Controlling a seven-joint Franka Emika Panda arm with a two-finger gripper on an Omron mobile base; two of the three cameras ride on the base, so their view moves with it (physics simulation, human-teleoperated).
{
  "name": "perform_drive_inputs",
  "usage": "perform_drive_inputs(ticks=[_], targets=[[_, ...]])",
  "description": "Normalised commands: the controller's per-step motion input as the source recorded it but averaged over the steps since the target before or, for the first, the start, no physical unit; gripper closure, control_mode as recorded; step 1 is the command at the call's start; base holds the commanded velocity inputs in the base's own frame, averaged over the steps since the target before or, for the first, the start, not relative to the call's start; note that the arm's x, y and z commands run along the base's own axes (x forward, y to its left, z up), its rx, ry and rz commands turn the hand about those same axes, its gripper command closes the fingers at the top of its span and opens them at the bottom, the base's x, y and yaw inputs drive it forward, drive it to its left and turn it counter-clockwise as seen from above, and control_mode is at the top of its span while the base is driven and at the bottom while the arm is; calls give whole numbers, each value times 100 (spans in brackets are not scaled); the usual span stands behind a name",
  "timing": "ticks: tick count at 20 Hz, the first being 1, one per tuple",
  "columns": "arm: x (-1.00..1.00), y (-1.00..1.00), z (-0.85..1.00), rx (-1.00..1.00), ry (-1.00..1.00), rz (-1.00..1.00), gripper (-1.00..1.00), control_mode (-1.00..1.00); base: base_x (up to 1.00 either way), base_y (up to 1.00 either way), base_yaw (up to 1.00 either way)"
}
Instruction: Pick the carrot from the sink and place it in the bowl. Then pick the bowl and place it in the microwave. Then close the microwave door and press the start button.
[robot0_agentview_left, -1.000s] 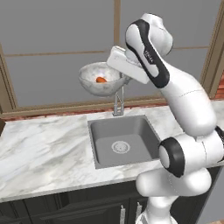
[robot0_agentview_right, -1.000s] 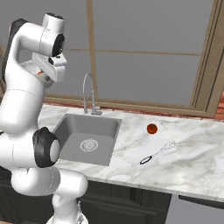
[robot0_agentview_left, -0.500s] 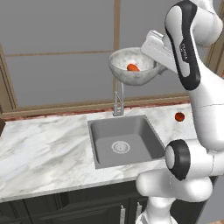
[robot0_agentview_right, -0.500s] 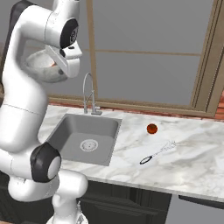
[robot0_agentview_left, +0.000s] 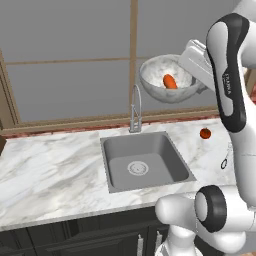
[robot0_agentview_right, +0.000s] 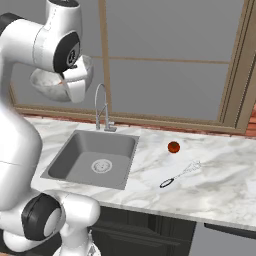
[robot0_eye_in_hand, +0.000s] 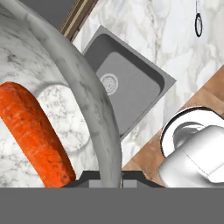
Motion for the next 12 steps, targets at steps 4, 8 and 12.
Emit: perform_drive_inputs(ticks=[4,8,12], targets=[[-29,1,0,-5,-3,0,100,-100,0,0,0],[0,0,0,0,0,0,100,100,-91,-22,0],[0,0,0,0,0,0,100,100,-61,-15,-13]])
